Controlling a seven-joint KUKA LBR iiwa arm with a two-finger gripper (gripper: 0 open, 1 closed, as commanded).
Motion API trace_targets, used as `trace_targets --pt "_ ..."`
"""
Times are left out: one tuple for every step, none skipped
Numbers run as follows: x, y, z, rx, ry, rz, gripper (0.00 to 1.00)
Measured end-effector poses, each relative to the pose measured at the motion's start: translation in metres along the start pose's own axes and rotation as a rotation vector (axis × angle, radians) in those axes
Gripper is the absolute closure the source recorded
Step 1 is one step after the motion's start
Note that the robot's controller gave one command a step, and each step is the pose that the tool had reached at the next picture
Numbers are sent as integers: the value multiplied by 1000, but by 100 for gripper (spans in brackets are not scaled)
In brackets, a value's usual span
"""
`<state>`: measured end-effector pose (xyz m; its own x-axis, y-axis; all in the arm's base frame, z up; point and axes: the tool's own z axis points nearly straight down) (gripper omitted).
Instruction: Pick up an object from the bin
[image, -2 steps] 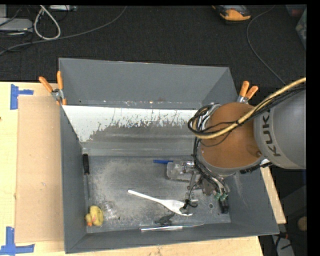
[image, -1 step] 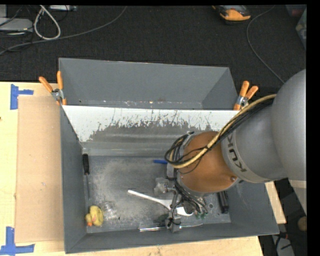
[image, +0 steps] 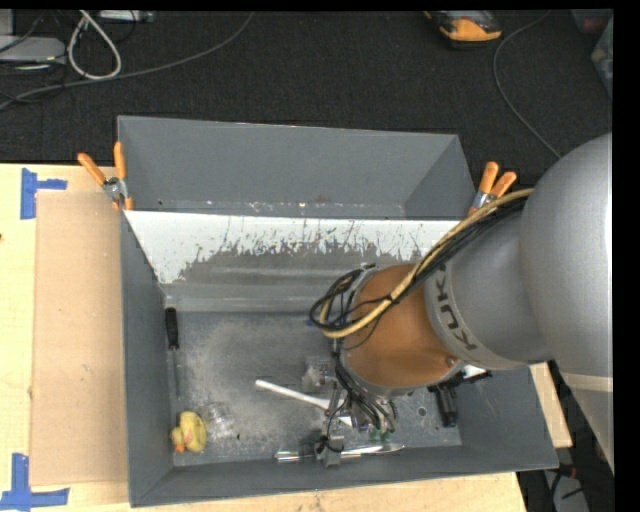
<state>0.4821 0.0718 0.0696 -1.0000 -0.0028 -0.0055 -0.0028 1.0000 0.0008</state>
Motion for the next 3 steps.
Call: trace_targets --pt "-3 -18 1 1 -2 -107 0" --pt "-1 -3 0 -1 0 -20 100" --pt "-1 -3 0 -1 0 -20 100"
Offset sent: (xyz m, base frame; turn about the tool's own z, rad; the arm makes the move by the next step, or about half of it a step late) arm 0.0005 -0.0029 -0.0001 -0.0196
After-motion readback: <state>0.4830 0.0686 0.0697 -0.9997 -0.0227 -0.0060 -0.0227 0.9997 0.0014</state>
